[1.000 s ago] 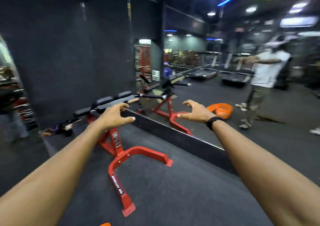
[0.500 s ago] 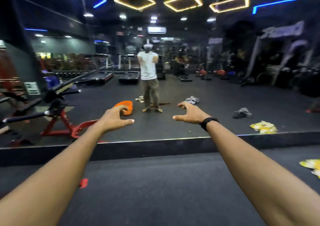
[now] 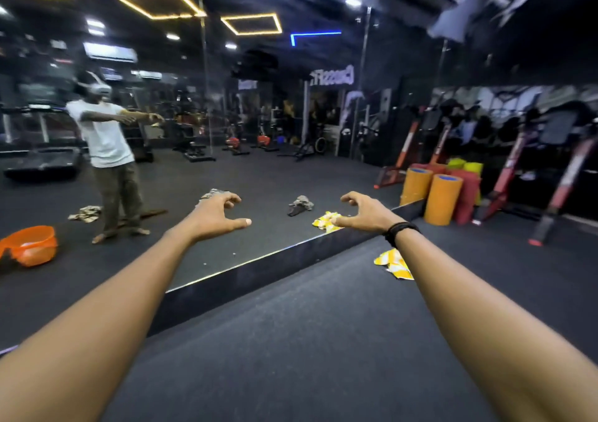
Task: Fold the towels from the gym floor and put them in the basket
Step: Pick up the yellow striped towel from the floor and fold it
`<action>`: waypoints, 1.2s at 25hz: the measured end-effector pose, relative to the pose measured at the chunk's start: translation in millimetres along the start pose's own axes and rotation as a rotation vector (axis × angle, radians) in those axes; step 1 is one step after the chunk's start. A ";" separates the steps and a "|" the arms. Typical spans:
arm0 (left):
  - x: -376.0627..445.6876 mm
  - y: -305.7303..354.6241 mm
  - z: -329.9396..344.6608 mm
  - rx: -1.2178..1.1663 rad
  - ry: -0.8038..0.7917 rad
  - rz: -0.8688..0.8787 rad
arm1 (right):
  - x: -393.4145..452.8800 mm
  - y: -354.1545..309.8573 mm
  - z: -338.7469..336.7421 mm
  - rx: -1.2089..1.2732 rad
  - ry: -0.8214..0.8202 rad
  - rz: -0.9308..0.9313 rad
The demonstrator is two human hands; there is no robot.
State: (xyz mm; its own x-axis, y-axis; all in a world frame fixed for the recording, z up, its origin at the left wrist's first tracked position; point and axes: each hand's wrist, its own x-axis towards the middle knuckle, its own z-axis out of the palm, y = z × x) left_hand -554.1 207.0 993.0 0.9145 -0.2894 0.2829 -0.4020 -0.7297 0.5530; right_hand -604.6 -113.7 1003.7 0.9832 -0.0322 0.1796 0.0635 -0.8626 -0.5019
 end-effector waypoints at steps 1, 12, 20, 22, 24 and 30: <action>17.7 19.3 18.9 -0.013 -0.025 0.030 | -1.4 25.0 -16.1 -0.011 0.019 0.039; 165.2 148.1 185.6 -0.136 -0.267 0.261 | -11.4 207.4 -114.7 -0.079 0.180 0.361; 335.6 166.8 271.6 -0.166 -0.337 0.368 | 100.8 291.0 -133.8 -0.114 0.248 0.469; 380.3 172.2 285.3 -0.178 -0.355 0.386 | 134.2 305.0 -141.2 -0.106 0.264 0.485; 430.5 179.3 299.4 -0.192 -0.382 0.405 | 170.5 319.9 -150.4 -0.092 0.290 0.504; 551.2 208.6 358.0 -0.203 -0.456 0.456 | 252.5 379.1 -172.3 -0.050 0.335 0.592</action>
State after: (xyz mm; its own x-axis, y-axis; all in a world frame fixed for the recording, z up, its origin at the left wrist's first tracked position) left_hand -117.3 -326.6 983.7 0.5611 -0.8060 0.1882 -0.7122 -0.3543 0.6059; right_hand -361.7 -535.8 1004.5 0.7430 -0.6538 0.1429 -0.4851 -0.6733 -0.5580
